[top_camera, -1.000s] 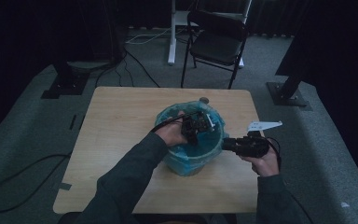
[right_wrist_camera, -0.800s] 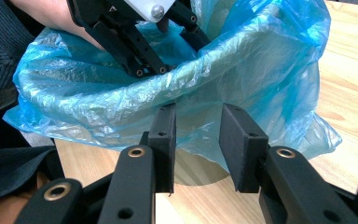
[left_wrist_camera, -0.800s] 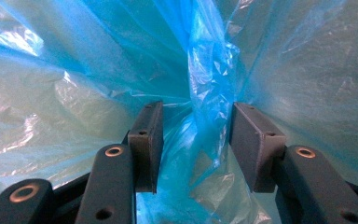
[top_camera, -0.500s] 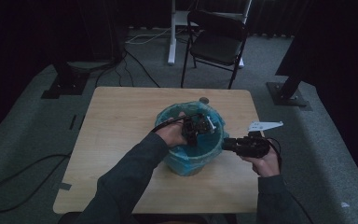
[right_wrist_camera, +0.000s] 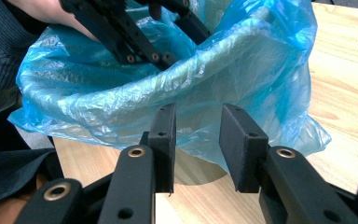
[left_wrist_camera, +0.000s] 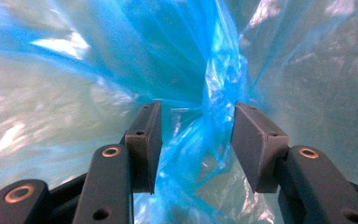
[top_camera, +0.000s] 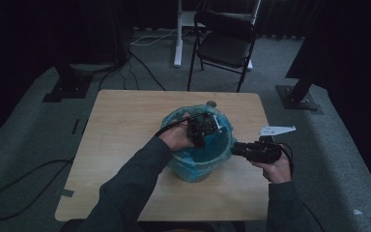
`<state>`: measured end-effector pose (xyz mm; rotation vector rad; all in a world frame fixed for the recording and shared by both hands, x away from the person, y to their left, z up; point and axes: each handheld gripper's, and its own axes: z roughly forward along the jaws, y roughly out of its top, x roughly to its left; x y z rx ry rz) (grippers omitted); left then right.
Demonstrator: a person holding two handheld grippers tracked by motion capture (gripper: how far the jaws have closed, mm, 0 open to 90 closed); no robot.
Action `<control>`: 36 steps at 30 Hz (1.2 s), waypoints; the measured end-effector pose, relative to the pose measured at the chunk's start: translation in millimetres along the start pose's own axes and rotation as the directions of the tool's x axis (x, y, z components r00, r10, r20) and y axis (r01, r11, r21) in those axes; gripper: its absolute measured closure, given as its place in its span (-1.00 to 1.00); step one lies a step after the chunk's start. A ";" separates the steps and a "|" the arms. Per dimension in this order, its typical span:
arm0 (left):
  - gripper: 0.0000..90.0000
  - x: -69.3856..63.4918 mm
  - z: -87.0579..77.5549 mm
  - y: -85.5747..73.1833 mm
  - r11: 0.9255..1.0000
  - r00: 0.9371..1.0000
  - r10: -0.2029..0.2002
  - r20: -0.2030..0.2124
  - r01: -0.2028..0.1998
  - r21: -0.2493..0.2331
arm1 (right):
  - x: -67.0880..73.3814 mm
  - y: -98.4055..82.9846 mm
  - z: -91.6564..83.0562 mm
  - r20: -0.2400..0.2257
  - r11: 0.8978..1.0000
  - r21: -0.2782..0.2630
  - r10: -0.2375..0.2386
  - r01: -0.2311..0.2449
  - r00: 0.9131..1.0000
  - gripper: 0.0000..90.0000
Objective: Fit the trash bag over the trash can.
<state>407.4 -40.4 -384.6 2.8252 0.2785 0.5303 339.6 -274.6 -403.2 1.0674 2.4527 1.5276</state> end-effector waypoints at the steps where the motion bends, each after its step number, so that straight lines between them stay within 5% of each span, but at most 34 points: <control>1: 0.18 1.2 -3.2 -0.8 1.000 1.000 -0.005 0.002 0.005 -0.009 | -0.1 -0.1 -0.4 0.001 1.000 -0.003 -0.001 0.001 1.000 0.47; 6: 0.18 9.1 -22.4 -10.4 0.992 0.998 -0.064 -0.004 0.063 -0.108 | -0.4 -0.1 -3.5 0.004 1.000 -0.011 0.003 -0.003 1.000 0.47; 11: 0.19 21.2 -42.1 -27.5 0.971 0.992 -0.126 -0.001 0.124 -0.206 | -0.9 0.0 -5.6 0.008 1.000 -0.019 0.001 -0.001 1.000 0.47; 16: 0.19 31.4 -55.2 -47.4 0.941 0.979 -0.202 -0.029 0.186 -0.282 | -1.3 0.2 -6.1 0.010 1.000 -0.021 0.001 -0.001 1.000 0.46; 17: 0.19 31.4 -55.2 -47.4 0.941 0.979 -0.202 -0.029 0.186 -0.282 | -1.3 0.2 -6.1 0.010 1.000 -0.021 0.001 -0.001 1.000 0.46; 18: 0.19 36.5 -61.2 -58.2 0.925 0.971 -0.237 -0.036 0.214 -0.313 | -1.3 0.2 -6.4 0.011 1.000 -0.024 0.003 -0.002 1.000 0.46; 19: 0.19 37.7 -62.9 -61.7 0.919 0.968 -0.249 -0.041 0.223 -0.324 | -1.6 0.2 -7.8 0.014 1.000 -0.027 0.007 -0.006 1.000 0.46; 24: 0.19 43.2 -75.5 -89.1 0.857 0.937 -0.345 -0.058 0.289 -0.427 | -2.9 -0.2 -10.7 0.022 0.999 -0.038 0.012 -0.012 1.000 0.46; 26: 0.19 45.0 -78.7 -97.5 0.837 0.925 -0.375 -0.060 0.310 -0.451 | -3.2 -0.4 -11.4 0.025 0.999 -0.041 0.015 -0.014 1.000 0.46; 28: 0.19 44.5 -82.6 -108.3 0.812 0.908 -0.410 -0.084 0.321 -0.488 | -3.7 -0.5 -11.5 0.026 0.999 -0.042 0.015 -0.014 1.000 0.46; 30: 0.20 44.3 -84.4 -116.8 0.798 0.898 -0.430 -0.093 0.329 -0.505 | -4.2 -0.8 -11.7 0.029 0.999 -0.047 0.015 -0.014 0.999 0.45; 32: 0.20 45.1 -85.5 -126.4 0.789 0.884 -0.454 -0.111 0.341 -0.511 | -5.1 -1.0 -12.6 0.034 0.999 -0.050 0.020 -0.018 0.999 0.45; 36: 0.20 47.6 -84.0 -139.0 0.775 0.869 -0.483 -0.110 0.366 -0.515 | -6.5 -1.1 -13.4 0.036 0.998 -0.055 0.024 -0.022 0.999 0.45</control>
